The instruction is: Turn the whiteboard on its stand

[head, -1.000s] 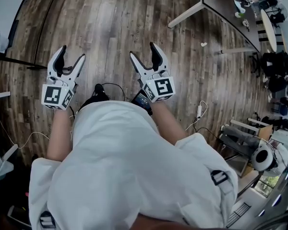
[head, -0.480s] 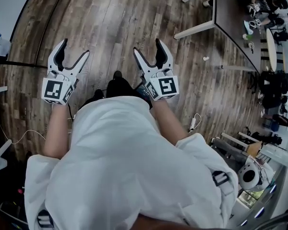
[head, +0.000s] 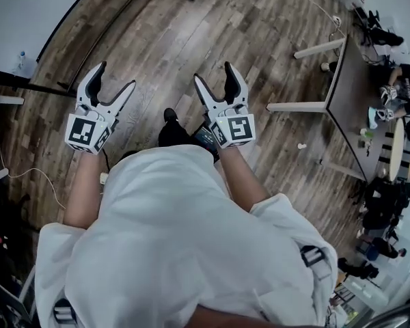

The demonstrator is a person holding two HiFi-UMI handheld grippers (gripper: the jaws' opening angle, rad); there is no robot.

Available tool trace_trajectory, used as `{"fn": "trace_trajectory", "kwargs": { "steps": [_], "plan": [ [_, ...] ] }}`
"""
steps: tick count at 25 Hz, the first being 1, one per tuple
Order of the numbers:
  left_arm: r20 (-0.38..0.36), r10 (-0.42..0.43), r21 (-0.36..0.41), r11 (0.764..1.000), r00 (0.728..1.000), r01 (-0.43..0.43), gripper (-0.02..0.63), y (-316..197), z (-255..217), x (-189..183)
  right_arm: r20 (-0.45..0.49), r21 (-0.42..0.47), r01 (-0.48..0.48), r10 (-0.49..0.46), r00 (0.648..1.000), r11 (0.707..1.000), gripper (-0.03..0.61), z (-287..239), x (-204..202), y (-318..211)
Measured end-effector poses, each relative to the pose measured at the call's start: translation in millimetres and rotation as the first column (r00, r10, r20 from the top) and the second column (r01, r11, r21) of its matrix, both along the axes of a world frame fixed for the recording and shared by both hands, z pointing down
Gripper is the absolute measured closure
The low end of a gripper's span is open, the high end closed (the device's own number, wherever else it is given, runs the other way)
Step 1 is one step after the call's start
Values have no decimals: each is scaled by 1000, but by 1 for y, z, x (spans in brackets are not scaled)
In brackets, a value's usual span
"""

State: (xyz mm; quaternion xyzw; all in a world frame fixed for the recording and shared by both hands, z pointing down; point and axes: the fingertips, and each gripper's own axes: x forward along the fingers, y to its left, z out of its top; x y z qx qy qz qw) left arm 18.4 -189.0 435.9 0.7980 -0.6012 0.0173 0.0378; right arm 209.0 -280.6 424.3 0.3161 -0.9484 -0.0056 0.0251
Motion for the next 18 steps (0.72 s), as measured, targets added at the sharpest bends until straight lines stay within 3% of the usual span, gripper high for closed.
{"fn": "trace_trajectory", "kwargs": {
  "steps": [4,8,12,18],
  "plan": [
    [15,-123,11,992,992,123,264,-34,-19,-20,0,11,122,-122,992,992,245,-11,-29,-59],
    [26,-276,38,961,961,275,264,-50,-33,-48,2,20,242,-242,970,970,245,-16,-59,-101],
    [24,-444,55,895,895,443,264,-48,-40,-77,11,23,373,-373,928,928,245,-15,-95,-133],
    [27,-648,85,760,761,644,264,-9,-52,-116,28,34,554,-555,832,832,245,-14,-154,-138]
  ]
}}
